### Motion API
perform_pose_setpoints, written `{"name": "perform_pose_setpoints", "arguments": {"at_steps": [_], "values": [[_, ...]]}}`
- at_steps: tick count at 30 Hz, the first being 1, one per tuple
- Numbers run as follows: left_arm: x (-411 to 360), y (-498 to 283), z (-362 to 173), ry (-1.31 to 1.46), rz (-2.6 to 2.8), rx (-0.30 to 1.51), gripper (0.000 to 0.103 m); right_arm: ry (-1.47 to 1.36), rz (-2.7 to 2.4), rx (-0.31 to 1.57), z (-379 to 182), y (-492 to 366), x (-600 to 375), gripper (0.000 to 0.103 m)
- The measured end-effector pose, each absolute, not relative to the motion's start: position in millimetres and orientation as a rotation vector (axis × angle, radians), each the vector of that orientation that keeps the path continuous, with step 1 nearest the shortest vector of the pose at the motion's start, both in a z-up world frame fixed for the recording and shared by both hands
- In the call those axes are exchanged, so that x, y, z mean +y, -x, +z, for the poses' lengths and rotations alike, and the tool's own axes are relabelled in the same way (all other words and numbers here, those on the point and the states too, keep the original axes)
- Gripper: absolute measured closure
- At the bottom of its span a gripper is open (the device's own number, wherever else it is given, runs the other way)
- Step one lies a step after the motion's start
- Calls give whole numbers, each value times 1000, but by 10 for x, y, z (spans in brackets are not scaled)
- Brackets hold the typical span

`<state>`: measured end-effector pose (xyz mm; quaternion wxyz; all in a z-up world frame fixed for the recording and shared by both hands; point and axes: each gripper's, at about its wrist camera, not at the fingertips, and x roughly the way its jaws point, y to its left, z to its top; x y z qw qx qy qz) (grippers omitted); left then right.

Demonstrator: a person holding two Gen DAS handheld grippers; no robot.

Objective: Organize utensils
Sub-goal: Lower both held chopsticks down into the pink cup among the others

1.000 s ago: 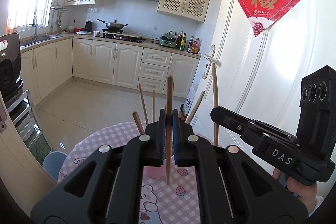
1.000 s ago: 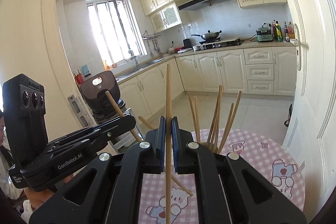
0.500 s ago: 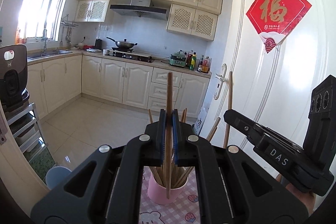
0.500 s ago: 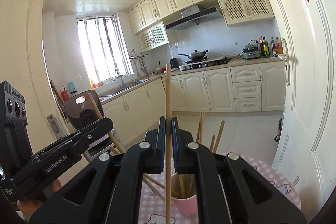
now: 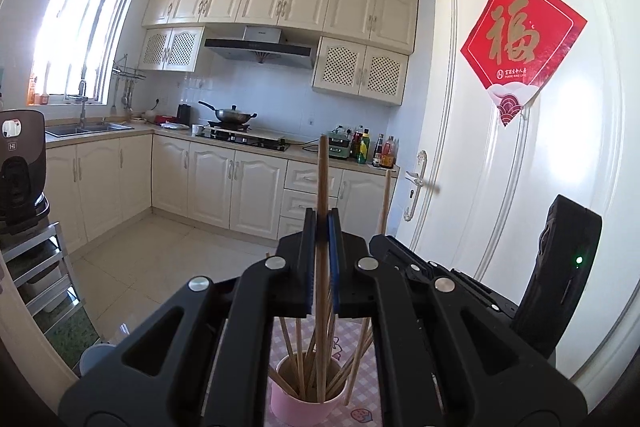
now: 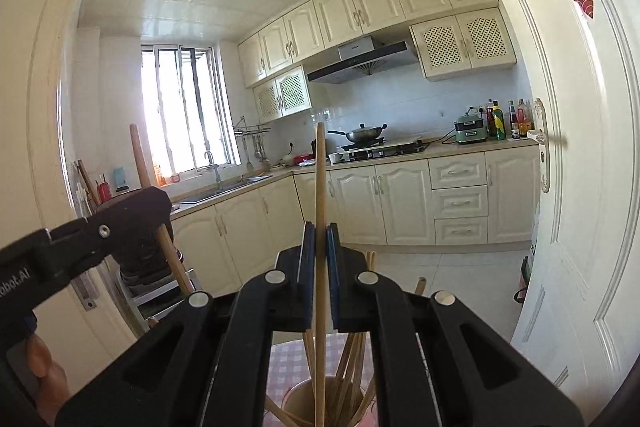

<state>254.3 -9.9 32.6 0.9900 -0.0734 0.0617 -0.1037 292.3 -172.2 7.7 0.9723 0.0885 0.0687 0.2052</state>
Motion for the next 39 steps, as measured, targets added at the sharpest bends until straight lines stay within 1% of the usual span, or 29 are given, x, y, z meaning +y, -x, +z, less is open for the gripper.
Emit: {"name": "perform_pose_setpoints", "arguments": {"at_steps": [5,11,23,39], "values": [[-99,-2633,275,132,-194,126,97,-167,390,123,-48,-2992,-1654,98],[-144,-2741,64,108,-207,193,97,-140,416,150,-184,-2977,-1626,98],[-228,-2678,-167,67,-200,261,97,-69,453,176,-221,-2690,-1708,98],[-207,-2529,-319,38,-186,348,96,-83,442,340,-510,-2608,-1731,97]]}}
